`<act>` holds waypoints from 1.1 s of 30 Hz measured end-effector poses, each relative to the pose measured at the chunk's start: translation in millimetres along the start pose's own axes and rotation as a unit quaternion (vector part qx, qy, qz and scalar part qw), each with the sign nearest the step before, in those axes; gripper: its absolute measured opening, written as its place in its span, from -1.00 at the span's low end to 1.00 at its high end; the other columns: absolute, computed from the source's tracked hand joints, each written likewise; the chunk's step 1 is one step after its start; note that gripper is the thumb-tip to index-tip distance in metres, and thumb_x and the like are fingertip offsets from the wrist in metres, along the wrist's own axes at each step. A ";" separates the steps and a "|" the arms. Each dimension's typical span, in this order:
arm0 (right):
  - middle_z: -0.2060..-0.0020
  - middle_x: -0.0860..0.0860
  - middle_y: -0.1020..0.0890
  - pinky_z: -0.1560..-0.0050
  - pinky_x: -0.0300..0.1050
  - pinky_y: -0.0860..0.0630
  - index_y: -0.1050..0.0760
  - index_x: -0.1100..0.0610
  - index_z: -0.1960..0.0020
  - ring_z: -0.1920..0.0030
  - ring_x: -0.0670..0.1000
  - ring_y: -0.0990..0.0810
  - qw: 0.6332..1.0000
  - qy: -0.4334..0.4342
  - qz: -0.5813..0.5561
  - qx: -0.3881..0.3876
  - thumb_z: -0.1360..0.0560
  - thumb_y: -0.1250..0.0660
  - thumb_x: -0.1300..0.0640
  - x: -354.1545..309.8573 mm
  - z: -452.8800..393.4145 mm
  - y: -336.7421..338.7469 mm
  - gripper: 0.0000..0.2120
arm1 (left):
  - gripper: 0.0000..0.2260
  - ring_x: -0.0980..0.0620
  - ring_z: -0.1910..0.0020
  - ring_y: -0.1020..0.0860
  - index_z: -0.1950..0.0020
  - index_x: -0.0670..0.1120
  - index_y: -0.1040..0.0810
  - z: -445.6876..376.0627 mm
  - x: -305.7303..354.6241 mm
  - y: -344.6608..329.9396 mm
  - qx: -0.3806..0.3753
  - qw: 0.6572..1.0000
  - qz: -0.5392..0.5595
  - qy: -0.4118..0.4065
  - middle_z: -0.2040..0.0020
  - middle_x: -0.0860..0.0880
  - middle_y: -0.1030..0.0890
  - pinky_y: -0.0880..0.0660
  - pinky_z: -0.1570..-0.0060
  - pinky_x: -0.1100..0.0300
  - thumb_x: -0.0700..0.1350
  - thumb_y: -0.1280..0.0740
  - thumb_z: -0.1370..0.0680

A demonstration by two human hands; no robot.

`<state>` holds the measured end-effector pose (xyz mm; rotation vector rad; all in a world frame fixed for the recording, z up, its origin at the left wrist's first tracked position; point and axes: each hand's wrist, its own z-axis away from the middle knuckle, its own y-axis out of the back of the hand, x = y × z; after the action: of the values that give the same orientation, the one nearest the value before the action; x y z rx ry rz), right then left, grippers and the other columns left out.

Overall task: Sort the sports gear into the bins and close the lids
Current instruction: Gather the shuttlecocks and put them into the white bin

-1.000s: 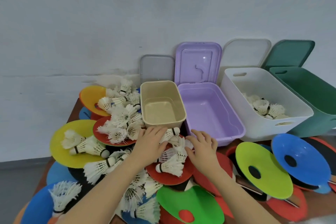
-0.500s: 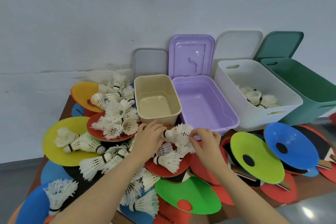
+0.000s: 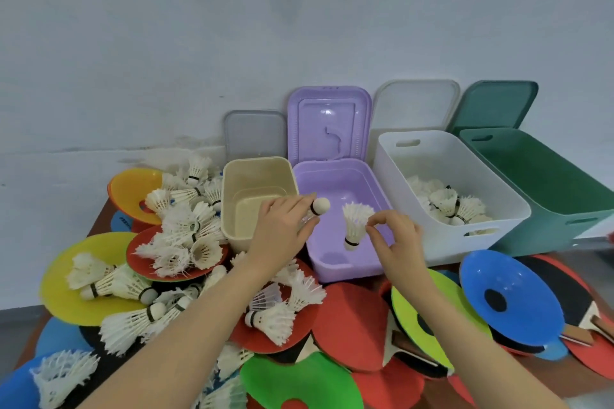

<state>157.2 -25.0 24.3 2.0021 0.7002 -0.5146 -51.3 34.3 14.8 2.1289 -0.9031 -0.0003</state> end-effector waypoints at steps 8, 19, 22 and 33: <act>0.20 -0.12 -0.52 0.06 -0.04 -0.31 -0.49 0.09 0.14 0.13 0.03 -0.49 0.996 0.023 0.060 0.064 -0.45 -0.37 0.32 87.5 -69.5 80.5 -0.85 | -0.71 -0.04 0.10 -0.59 -0.12 -0.09 -0.51 -98.7 83.5 -64.5 -0.067 0.997 0.039 0.026 0.10 0.02 -0.63 -0.22 0.04 0.16 0.03 -0.24 -0.48; 0.24 -0.14 -0.55 -0.04 0.04 -0.43 -0.51 0.08 0.15 0.18 -0.03 -0.54 0.995 -0.069 0.060 0.035 -0.47 -0.35 0.23 199.6 -125.4 135.2 -0.93 | -0.75 -0.09 -0.05 -0.54 -0.14 -0.06 -0.56 -161.4 165.6 -185.5 -0.109 0.993 0.041 0.025 -0.03 -0.02 -0.62 -0.20 -0.01 0.13 -0.04 -0.35 -0.48; 0.29 -0.21 -0.55 -0.07 0.02 -0.40 -0.50 0.02 0.17 0.21 -0.09 -0.55 0.994 -0.082 0.054 -0.044 -0.48 -0.35 0.17 216.6 -119.2 136.9 -0.92 | -0.62 -0.03 -0.28 -0.40 -0.37 -0.04 -0.39 -157.1 161.7 -197.7 -0.223 0.973 0.005 0.063 -0.29 -0.01 -0.48 -0.24 -0.19 0.09 0.06 -0.20 -0.58; -0.03 -0.08 -0.56 -0.07 -0.13 -0.17 -0.52 0.03 -0.15 -0.10 0.02 -0.47 0.983 0.001 0.128 -0.133 -0.52 -0.27 0.07 196.4 -100.9 110.7 -0.79 | -0.62 0.00 -0.34 -0.32 -0.42 -0.03 -0.32 -134.9 140.0 -157.2 -0.227 0.967 -0.098 0.063 -0.36 0.04 -0.41 -0.14 -0.26 0.12 0.01 -0.13 -0.61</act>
<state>385.1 70.2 24.9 1.8064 0.4750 -0.2518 186.6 107.4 39.5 1.7567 -0.5507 -0.1570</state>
